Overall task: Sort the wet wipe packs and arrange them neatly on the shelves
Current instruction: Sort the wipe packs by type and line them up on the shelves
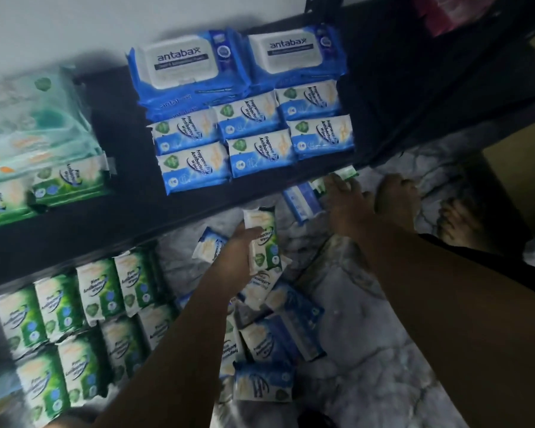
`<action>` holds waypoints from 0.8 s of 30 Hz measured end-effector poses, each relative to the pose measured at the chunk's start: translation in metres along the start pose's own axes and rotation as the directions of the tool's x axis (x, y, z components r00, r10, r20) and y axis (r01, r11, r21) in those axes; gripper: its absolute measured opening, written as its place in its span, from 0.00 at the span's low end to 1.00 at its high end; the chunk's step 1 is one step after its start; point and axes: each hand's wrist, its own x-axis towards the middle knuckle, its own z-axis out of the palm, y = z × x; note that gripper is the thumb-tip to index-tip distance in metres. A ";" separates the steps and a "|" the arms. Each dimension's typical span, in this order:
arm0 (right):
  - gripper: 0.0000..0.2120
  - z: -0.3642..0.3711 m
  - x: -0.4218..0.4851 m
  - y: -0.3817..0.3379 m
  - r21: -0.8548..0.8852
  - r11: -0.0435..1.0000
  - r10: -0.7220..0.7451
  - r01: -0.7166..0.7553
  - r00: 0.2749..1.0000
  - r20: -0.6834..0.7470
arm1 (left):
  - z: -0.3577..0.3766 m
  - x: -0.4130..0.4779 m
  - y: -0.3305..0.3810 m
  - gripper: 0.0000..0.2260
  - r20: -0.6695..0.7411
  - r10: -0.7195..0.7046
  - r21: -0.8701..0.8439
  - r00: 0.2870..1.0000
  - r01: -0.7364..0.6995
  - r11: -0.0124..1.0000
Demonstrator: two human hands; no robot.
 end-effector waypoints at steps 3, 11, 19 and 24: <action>0.43 0.004 0.005 -0.002 -0.062 0.998 0.015 -0.019 0.997 -0.074 | -0.004 0.015 0.002 0.16 0.017 -0.008 0.014 1.000 0.008 1.000; 0.31 0.023 0.000 0.002 -0.247 0.969 -0.032 -0.011 0.985 -0.169 | -0.007 0.020 0.002 0.13 0.034 -0.016 -0.004 0.999 0.016 1.000; 0.31 0.013 -0.014 -0.004 -0.211 0.977 -0.006 -0.020 0.992 -0.123 | -0.013 0.002 0.003 0.15 0.004 -0.009 -0.013 1.000 0.009 1.000; 0.28 0.006 -0.047 -0.016 0.031 0.996 0.083 -0.080 0.984 -0.154 | -0.023 -0.028 0.008 0.14 0.005 0.025 -0.003 1.000 -0.025 1.000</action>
